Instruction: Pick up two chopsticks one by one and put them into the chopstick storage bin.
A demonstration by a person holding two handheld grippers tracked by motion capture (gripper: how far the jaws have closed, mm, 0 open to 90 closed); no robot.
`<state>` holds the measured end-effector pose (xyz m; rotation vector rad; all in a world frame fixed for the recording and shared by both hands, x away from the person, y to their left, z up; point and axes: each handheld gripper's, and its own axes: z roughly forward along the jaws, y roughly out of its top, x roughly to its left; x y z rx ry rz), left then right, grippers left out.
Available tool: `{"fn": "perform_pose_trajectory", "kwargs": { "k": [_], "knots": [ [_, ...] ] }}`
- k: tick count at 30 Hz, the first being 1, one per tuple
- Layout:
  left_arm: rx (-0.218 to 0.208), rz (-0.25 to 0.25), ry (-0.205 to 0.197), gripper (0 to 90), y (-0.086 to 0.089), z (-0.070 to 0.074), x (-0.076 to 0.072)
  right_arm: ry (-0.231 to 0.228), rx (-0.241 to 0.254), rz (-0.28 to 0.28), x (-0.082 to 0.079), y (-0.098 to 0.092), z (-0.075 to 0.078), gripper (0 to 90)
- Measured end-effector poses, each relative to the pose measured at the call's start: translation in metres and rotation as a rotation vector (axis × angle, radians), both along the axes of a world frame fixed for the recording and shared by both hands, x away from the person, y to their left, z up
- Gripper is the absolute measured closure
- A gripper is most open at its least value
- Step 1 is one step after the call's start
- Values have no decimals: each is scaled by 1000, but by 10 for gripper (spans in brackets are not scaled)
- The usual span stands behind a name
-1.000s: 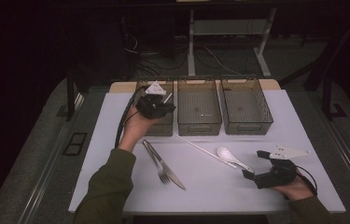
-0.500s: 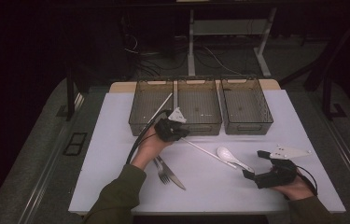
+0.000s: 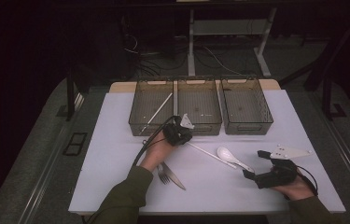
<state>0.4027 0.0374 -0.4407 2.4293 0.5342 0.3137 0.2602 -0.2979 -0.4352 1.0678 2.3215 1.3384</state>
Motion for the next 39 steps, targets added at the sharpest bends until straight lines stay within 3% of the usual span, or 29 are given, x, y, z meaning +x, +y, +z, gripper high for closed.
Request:
{"fn": "perform_pose_trajectory", "kwargs": {
  "k": [9, 13, 16, 19, 21, 23, 25, 29, 34, 39],
  "knots": [
    [3, -9, 57, 886, 11, 3, -9, -2, 3, -5, 0, -1, 0, 20],
    [-14, -7, 74, 886, 16, 3, -13, -2, 1, -4, 0, -1, 0, 20],
    [-54, -20, 65, 858, 19, 9, -15, -1, 2, -5, 0, 0, 1, 20],
    [-114, -63, 74, 798, 21, 19, -21, 0, 4, -4, -1, -1, 1, 20],
    [-136, -125, 91, 746, 19, 22, -27, 1, 4, -6, 0, -1, 0, 20],
    [-154, -225, 124, 707, 13, 23, -37, 0, 3, -5, 0, -1, 1, 20],
    [-150, -327, 141, 646, 4, 20, -50, 0, 1, -4, 0, -1, 0, 20],
    [-109, -421, 145, 587, -11, 13, -62, 0, 2, -3, -1, 0, 1, 20],
    [-51, -448, 170, 616, -19, 0, -63, 0, 2, -3, -1, 0, 1, 20],
    [-50, -447, 156, 697, -18, 0, -62, 1, 1, -2, 0, 0, 1, 20]
  ]
}}
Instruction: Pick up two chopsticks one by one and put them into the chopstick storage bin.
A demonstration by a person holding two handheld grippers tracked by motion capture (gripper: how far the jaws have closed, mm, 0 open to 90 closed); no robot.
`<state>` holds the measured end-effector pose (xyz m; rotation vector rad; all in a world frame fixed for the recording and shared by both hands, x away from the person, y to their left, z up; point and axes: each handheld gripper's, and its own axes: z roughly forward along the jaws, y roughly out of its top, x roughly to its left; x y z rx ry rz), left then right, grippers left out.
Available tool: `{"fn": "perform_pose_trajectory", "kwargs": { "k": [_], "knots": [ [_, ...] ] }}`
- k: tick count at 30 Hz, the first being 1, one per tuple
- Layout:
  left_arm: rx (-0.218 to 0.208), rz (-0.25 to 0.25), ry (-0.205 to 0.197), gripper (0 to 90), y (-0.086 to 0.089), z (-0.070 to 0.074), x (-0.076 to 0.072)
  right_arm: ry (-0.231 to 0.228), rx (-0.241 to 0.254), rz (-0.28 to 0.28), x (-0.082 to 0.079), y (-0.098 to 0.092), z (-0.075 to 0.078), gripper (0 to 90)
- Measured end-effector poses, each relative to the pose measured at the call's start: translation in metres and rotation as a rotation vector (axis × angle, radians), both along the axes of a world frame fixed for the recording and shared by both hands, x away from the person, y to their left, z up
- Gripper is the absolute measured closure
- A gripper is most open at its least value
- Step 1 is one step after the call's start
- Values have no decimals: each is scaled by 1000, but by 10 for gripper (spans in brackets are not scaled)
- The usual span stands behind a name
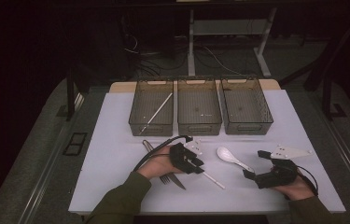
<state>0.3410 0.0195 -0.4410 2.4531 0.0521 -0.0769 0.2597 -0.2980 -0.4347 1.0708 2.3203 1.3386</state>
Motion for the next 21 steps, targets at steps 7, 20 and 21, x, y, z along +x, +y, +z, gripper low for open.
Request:
{"fn": "perform_pose_trajectory", "kwargs": {
  "k": [7, 20, 21],
  "knots": [
    [-6, 28, 5, 718, -2, 0, -2, -1, -1, 0, 0, 0, 0, 21],
    [-59, -24, 12, 886, -26, 1, -19, -2, 1, -3, 0, 0, 0, 20],
    [-33, -36, -24, 886, -30, 1, -19, 0, 3, -4, 0, 0, 1, 20]
  ]
}}
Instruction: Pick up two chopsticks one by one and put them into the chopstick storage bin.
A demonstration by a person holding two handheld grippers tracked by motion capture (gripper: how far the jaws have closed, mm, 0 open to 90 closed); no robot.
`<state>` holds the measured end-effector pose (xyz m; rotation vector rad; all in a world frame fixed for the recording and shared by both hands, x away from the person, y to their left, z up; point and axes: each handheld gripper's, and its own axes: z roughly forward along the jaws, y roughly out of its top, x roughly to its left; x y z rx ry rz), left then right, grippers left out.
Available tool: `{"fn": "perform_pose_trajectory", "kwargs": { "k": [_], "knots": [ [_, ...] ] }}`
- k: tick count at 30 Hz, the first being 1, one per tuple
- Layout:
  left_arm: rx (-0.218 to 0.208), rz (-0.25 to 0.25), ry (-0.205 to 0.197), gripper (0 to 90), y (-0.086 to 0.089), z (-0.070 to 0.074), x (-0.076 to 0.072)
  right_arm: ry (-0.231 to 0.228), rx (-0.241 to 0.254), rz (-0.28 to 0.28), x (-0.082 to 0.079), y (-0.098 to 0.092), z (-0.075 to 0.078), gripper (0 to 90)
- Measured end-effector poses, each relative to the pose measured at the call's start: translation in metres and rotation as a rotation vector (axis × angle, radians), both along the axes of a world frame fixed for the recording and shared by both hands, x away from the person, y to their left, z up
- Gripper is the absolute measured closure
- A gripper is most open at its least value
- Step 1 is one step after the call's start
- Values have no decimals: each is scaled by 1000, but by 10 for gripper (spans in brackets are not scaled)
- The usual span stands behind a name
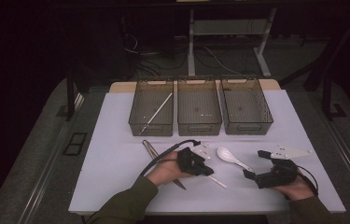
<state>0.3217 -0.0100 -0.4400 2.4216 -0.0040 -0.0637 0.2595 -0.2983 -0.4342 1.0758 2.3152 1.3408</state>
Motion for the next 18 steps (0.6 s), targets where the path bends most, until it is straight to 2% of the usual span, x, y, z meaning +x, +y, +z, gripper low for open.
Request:
{"fn": "perform_pose_trajectory", "kwargs": {
  "k": [1, 2, 5, 9, 11, 15, 18],
  "knots": [
    [32, -10, -18, 886, -3, -3, -2, 0, 1, 1, 0, 0, 0, 20],
    [23, -3, -4, 885, -2, -3, -2, -1, 1, 2, 0, 0, 0, 21],
    [25, -5, -11, 866, -1, -2, -2, -2, 3, 4, 0, -1, 0, 20],
    [-18, -20, -7, 798, 1, 6, -5, -4, 2, 3, 0, -1, 0, 20],
    [-41, -56, 18, 752, 5, 12, -8, -6, 4, 1, 0, -1, 1, 20],
    [-52, -109, 31, 674, 12, 20, -18, -3, 3, -1, 0, -1, 0, 20],
    [-56, -149, 43, 653, 16, 23, -25, -4, 3, 1, 0, -1, 0, 20]
  ]
}}
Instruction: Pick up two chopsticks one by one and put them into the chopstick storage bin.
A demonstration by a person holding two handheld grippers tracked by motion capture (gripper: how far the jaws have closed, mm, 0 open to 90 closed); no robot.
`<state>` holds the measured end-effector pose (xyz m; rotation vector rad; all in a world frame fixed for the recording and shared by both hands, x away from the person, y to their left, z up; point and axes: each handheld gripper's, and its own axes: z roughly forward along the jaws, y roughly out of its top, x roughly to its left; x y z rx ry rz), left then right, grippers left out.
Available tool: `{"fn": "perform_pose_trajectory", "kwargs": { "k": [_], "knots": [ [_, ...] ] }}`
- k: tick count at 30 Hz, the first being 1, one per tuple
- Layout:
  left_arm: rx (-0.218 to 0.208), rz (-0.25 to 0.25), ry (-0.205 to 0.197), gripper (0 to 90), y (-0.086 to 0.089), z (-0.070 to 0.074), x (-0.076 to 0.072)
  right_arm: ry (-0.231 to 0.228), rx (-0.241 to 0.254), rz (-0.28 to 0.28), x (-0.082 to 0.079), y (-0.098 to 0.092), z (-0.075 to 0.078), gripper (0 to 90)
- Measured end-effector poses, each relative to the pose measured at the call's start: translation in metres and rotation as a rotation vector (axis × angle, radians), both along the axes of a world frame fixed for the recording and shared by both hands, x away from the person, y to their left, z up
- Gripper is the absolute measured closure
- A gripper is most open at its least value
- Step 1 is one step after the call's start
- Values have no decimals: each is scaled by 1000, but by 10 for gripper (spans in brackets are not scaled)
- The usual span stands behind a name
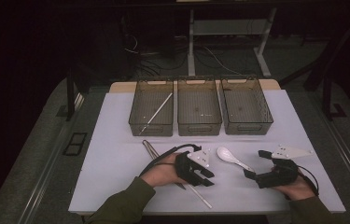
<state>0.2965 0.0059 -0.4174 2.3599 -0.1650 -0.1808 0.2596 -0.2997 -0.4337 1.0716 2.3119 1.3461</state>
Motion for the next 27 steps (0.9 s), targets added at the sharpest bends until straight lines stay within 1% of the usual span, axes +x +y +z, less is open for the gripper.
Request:
{"fn": "perform_pose_trajectory", "kwargs": {
  "k": [3, 5, 6, 11, 13, 16, 17, 18, 23, 25, 27],
  "knots": [
    [21, -47, 19, 644, 1, -2, -10, 1, 0, -1, 0, 0, 0, 20],
    [47, -81, 14, 640, 1, -5, -16, 0, 0, -1, 0, 0, 0, 20],
    [57, -88, 16, 639, 0, -7, -21, 1, 0, -1, 0, 0, 0, 20],
    [117, -130, -8, 652, -4, -16, -31, 4, 0, -1, 0, 1, 0, 20],
    [124, -139, -35, 677, -7, -20, -33, 2, 0, 1, 0, 0, 0, 20],
    [119, -140, -47, 725, -8, -20, -33, 2, -1, 0, 0, 0, 0, 20],
    [111, -137, -46, 726, -9, -20, -32, 2, 0, -1, 0, 0, 0, 20],
    [113, -141, -55, 728, -10, -20, -32, 5, 0, -2, 0, 1, 0, 20],
    [102, -117, -76, 740, -20, -21, -30, 1, -1, 0, 0, 0, 0, 20],
    [103, -106, -77, 746, -24, -21, -28, 2, -1, -1, 0, 0, 0, 20],
    [97, -89, -80, 750, -27, -21, -27, 3, 1, -3, 0, 1, 0, 20]
  ]
}}
